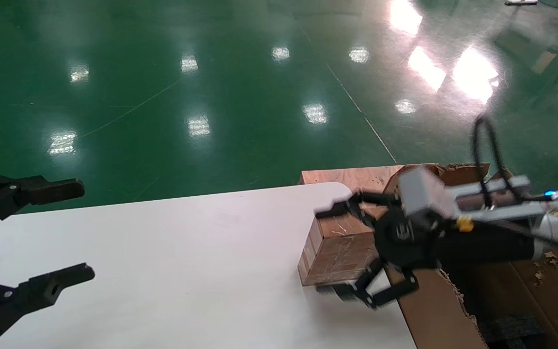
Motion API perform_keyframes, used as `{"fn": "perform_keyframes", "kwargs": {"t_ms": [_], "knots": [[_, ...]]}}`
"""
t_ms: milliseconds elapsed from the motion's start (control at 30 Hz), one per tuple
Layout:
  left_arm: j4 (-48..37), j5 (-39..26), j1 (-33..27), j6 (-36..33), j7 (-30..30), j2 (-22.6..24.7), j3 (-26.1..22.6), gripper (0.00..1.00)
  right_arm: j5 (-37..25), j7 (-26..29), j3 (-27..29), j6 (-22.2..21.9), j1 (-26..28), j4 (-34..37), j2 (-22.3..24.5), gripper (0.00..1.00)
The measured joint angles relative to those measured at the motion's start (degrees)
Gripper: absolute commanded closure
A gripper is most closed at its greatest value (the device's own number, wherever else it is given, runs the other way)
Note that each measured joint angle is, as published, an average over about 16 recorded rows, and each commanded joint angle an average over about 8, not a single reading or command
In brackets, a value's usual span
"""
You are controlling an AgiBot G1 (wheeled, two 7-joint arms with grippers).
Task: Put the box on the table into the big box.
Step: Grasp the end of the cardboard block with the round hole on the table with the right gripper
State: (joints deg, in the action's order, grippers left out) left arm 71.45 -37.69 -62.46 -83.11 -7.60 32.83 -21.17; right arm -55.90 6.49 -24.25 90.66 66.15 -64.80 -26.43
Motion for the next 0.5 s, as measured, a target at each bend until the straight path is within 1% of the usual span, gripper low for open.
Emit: {"fn": "perform_keyframes", "kwargs": {"t_ms": [100,200,500], "knots": [[0.0,0.0,0.0,0.0,0.0,0.0,0.0,1.0,-2.1,-1.1,-2.7,0.3,1.8,1.1,0.5,0.0],[0.0,0.0,0.0,0.0,0.0,0.0,0.0,1.0,-3.0,-2.5,-5.3,0.4,3.7,2.6,0.4,0.0],[0.0,0.0,0.0,0.0,0.0,0.0,0.0,1.0,-1.9,-8.2,-12.1,0.6,9.3,9.1,-0.5,0.0]]}}
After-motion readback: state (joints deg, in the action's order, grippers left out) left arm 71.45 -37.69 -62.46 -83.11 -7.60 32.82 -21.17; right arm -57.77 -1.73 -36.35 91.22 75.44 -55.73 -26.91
